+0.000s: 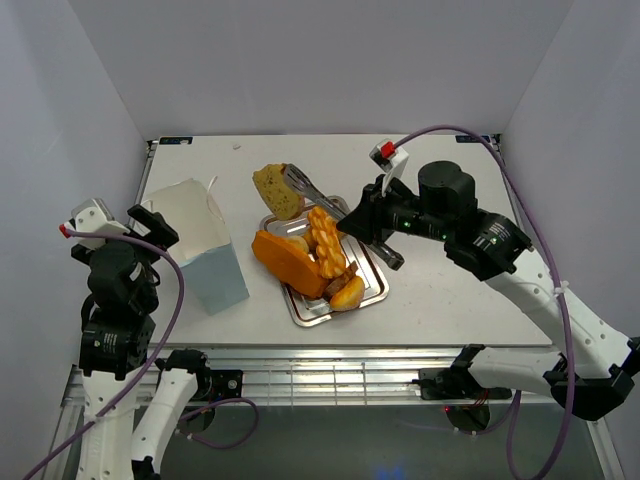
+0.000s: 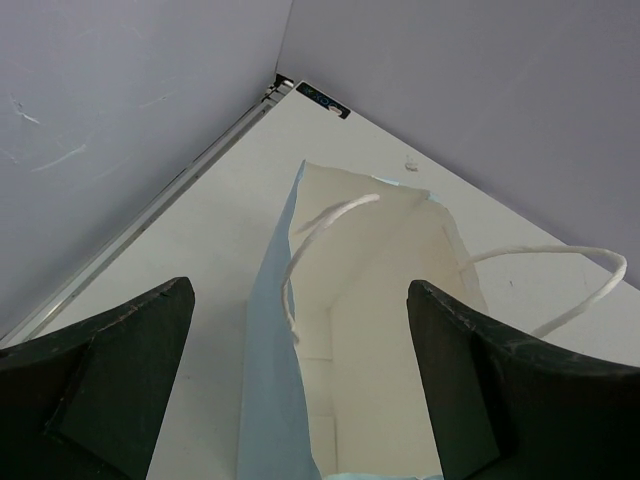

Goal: Place the fake bread into the paper bag

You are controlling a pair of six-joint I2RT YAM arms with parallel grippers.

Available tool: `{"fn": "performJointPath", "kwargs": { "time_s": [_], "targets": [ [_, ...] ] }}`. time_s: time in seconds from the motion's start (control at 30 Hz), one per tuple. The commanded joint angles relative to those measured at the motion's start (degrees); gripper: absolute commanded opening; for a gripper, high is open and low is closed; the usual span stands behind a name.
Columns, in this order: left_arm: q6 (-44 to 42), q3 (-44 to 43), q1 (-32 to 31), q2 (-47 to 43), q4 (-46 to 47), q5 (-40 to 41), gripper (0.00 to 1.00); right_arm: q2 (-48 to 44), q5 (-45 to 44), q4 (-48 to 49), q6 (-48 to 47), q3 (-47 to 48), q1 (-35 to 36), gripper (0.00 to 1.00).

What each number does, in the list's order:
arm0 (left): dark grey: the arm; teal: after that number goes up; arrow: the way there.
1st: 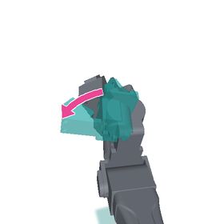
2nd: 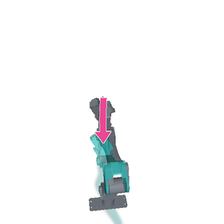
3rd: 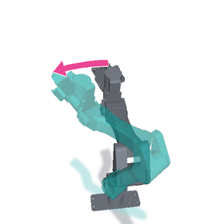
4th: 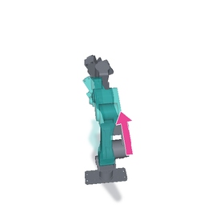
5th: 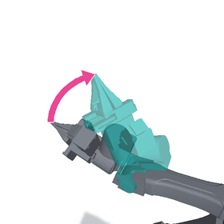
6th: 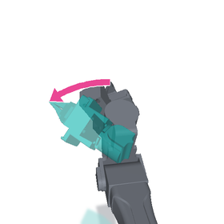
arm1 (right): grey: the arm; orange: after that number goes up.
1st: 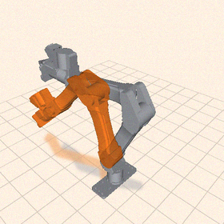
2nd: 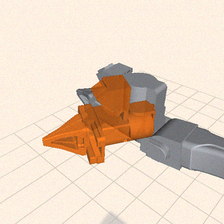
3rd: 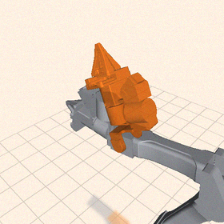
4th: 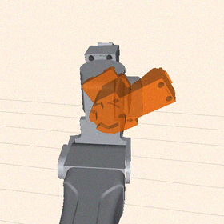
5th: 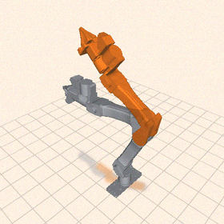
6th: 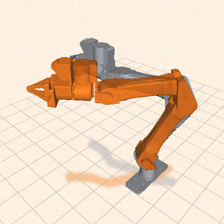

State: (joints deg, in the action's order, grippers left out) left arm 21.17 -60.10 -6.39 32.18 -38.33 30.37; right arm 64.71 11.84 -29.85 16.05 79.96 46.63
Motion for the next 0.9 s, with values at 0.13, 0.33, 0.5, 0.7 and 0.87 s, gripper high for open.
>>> {"fn": "performJointPath", "kwargs": {
  "time_s": [0.13, 0.33, 0.5, 0.7, 0.87],
  "targets": [
    [-0.4, 2.5, -0.2, -2.0, 1.6, 3.4, 0.98, 4.9, 6.4, 2.2, -1.5, 10.2, 1.6, 0.08],
    [-0.2, 5.4, -0.2, -4.9, 3.5, 3.1, 0.98, 9.3, 7.3, 3.1, -1.7, 15.9, 4.7, 0.08],
    [0.1, 8.1, -0.2, -6.7, 4.9, 2.7, 0.98, 12.1, 7.0, 3.5, -1.8, 19.4, 8.0, 0.08],
    [1.4, 10.7, -0.2, -7.2, 5.4, 1.8, 0.97, 15.4, 6.4, 4.4, -1.8, 22.7, 10.5, 0.08],
    [1.8, 12.1, -0.1, -8.1, 6.4, 2.1, 0.97, 18.7, 6.7, 6.8, -0.1, 23.9, 10.9, 0.08]
  ]
}}
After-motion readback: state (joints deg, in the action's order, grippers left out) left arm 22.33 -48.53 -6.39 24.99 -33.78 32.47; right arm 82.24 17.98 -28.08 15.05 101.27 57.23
